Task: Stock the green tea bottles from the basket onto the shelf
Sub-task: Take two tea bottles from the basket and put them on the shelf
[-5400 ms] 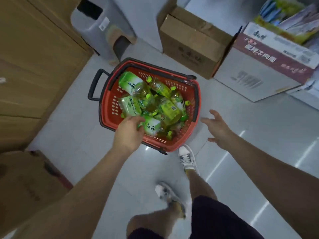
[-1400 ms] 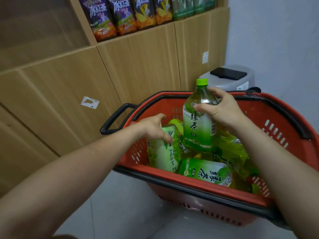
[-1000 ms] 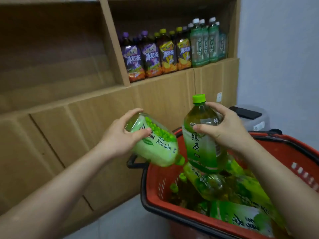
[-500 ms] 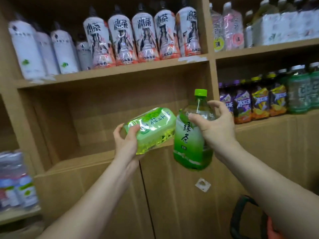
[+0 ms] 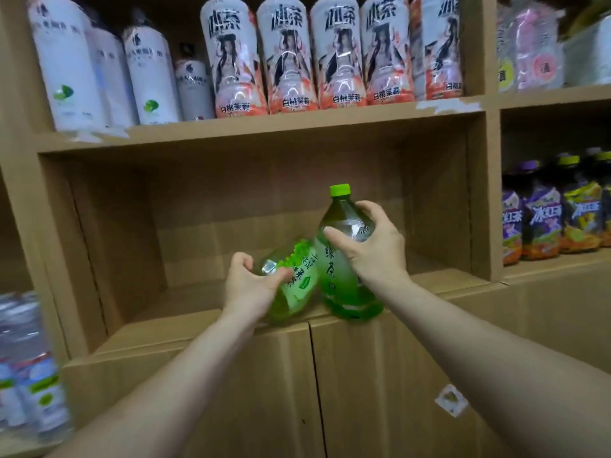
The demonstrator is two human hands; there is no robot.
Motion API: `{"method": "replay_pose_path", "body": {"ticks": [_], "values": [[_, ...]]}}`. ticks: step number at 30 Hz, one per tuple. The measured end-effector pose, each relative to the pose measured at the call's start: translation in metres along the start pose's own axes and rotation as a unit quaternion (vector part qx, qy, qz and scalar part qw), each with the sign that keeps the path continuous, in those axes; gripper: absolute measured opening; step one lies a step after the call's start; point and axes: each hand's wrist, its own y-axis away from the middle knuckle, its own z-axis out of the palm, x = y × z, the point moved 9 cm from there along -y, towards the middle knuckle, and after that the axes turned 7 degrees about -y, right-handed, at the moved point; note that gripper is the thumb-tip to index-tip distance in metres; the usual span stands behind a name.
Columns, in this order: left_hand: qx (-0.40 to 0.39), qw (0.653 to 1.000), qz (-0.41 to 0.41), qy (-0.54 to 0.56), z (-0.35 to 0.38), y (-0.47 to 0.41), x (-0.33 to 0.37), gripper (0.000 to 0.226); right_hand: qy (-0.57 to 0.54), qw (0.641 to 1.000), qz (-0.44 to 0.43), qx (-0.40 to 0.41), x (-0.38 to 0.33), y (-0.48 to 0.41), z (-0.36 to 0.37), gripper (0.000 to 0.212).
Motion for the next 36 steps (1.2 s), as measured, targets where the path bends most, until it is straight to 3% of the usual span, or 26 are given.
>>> {"method": "replay_pose_path", "body": {"ticks": [4,6,8,13,20,22,25,27,30,32,36], "values": [[-0.029,0.963,0.087,-0.254,0.005,-0.015,0.016,0.064,0.171,0.975,0.049,-0.135,0.016,-0.004,0.019,0.088],[-0.078,0.949,0.101,-0.287,0.013,-0.022,0.016,0.068,0.247,0.953,0.063,-0.164,0.023,0.005,0.018,0.107],[-0.101,0.945,0.114,-0.29,0.017,-0.028,0.013,0.068,0.25,0.954,0.05,-0.155,0.026,0.015,0.016,0.114],[-0.066,0.936,0.129,-0.32,0.025,-0.041,0.001,0.06,0.192,0.977,0.017,-0.094,0.027,0.022,0.036,0.1],[-0.01,0.944,0.075,-0.321,0.024,-0.063,-0.027,0.062,0.242,0.948,0.075,-0.192,0.065,0.026,0.088,0.106],[-0.031,0.942,0.07,-0.327,0.025,-0.068,-0.032,0.07,0.254,0.937,0.081,-0.224,0.072,0.033,0.091,0.097],[-0.044,0.939,0.071,-0.333,0.025,-0.058,-0.03,0.075,0.23,0.946,0.07,-0.219,0.063,0.036,0.083,0.067],[0.007,0.945,0.123,-0.301,0.019,-0.039,-0.01,0.063,0.213,0.953,0.056,-0.209,0.051,0.042,0.065,0.059],[0.042,0.952,0.268,-0.139,0.023,0.009,0.032,0.036,0.209,0.958,0.031,-0.193,0.033,0.056,0.017,0.056],[-0.015,0.943,0.33,-0.034,0.042,0.05,0.055,0.021,0.193,0.961,0.039,-0.196,0.026,0.072,-0.026,0.044],[-0.164,0.926,0.335,0.063,0.099,0.139,0.076,0.022,0.222,0.945,0.097,-0.22,0.029,0.114,-0.127,0.021]]}}
